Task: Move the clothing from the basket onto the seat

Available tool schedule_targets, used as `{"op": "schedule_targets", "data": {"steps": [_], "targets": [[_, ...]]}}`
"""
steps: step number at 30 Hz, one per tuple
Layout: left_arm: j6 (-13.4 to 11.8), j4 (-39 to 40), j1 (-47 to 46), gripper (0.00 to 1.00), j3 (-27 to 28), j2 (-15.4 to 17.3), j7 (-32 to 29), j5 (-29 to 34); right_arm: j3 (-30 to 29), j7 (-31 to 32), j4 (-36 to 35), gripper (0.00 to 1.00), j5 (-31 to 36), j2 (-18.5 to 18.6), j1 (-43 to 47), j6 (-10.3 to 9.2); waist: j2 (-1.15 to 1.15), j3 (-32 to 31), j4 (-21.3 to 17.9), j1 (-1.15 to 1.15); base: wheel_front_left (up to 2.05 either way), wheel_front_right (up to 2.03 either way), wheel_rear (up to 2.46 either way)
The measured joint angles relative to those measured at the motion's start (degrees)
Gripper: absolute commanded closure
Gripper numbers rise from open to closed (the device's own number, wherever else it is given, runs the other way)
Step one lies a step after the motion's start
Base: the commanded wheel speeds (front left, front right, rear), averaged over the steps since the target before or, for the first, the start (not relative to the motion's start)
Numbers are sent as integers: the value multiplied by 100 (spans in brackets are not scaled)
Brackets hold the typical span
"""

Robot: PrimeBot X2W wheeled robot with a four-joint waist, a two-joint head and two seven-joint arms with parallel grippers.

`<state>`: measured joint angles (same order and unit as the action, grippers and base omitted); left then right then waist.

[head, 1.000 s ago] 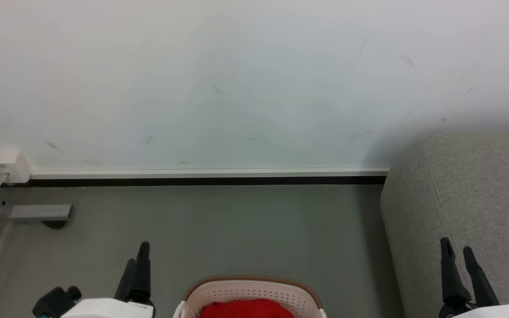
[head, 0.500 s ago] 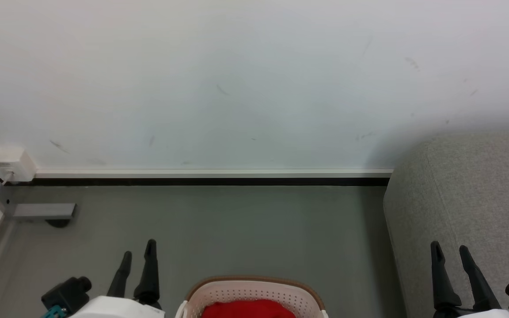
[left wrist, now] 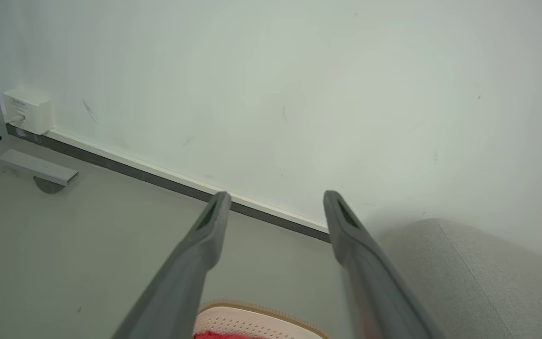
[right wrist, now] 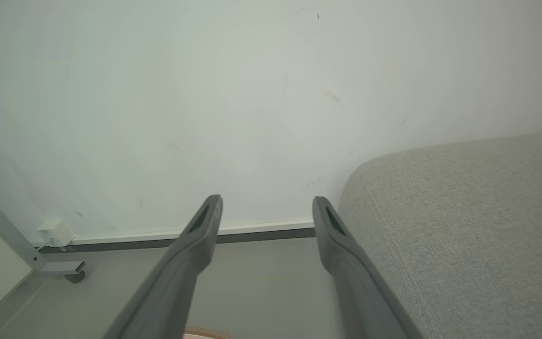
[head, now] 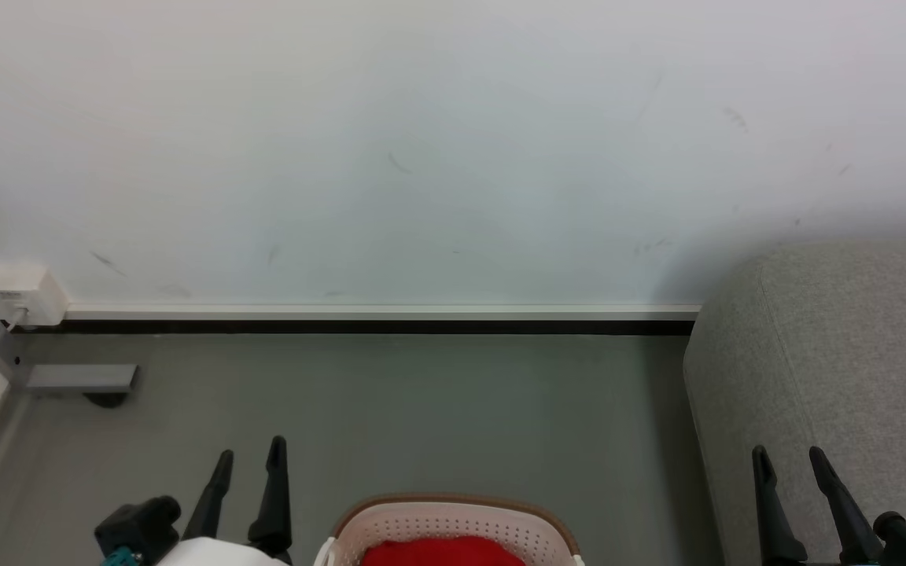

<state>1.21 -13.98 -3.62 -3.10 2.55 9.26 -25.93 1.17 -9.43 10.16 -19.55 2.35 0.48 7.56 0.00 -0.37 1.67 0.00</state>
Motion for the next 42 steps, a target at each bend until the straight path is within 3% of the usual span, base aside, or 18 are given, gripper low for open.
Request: {"op": "schedule_targets", "data": {"steps": [20,42], "targets": [[-8,-163,39,0,115,5,278,1036,-176,-257,143,0,633,12,124,0,0,-25,51,0,0,0,0],[16,-322,52,0,101,9,514,1674,-200,-492,250,0,1005,24,201,-1,0,13,-2,0,0,0,0]]}}
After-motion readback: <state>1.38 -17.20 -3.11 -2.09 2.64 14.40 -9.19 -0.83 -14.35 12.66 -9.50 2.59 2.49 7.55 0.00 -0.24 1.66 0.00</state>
